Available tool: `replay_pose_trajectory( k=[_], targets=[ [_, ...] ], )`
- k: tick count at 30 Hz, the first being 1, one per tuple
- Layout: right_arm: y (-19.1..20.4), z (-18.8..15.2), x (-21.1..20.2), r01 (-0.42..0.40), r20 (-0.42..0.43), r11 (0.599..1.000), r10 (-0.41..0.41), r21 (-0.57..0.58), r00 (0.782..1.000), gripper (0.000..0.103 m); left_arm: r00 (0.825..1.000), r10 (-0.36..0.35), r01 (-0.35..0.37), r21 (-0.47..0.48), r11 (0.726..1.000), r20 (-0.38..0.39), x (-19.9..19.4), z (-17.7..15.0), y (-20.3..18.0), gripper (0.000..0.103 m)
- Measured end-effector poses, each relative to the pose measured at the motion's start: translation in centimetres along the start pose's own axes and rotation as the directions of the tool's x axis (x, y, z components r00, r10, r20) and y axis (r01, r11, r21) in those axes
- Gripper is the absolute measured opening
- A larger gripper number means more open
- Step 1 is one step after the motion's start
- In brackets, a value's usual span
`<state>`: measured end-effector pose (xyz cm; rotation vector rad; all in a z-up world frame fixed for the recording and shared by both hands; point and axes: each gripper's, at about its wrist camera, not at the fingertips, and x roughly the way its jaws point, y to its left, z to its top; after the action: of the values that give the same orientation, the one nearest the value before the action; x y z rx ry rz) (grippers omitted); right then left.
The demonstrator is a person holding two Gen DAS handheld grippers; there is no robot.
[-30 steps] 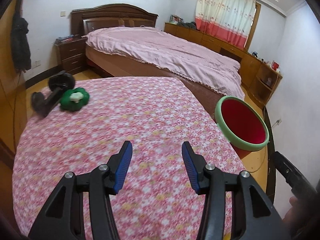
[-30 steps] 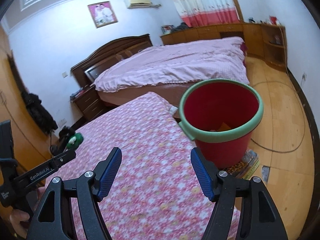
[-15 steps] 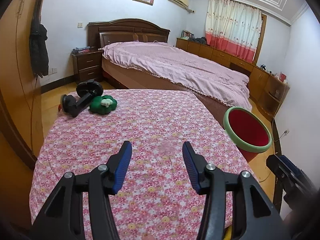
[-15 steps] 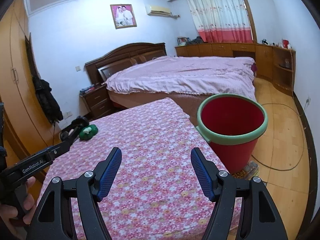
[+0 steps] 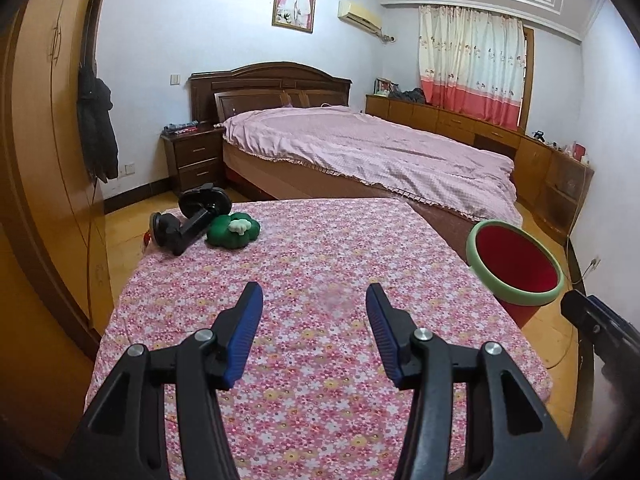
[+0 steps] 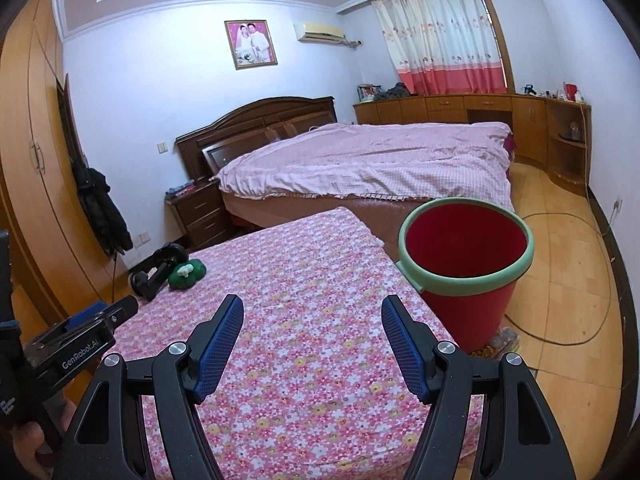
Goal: Collect trash
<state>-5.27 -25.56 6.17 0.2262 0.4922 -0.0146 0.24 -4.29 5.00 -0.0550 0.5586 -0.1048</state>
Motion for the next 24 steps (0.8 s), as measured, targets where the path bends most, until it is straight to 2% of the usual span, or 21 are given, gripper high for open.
replay_pose_trajectory(
  k=[24],
  targets=[
    [-0.68,-0.07,0.42,0.0,-0.016,1.0,0.001,0.026,1.0,0.073,1.0,0.008,-0.009,-0.024,1.0,-0.009,0.0,0.06,0.03,0.054]
  ],
)
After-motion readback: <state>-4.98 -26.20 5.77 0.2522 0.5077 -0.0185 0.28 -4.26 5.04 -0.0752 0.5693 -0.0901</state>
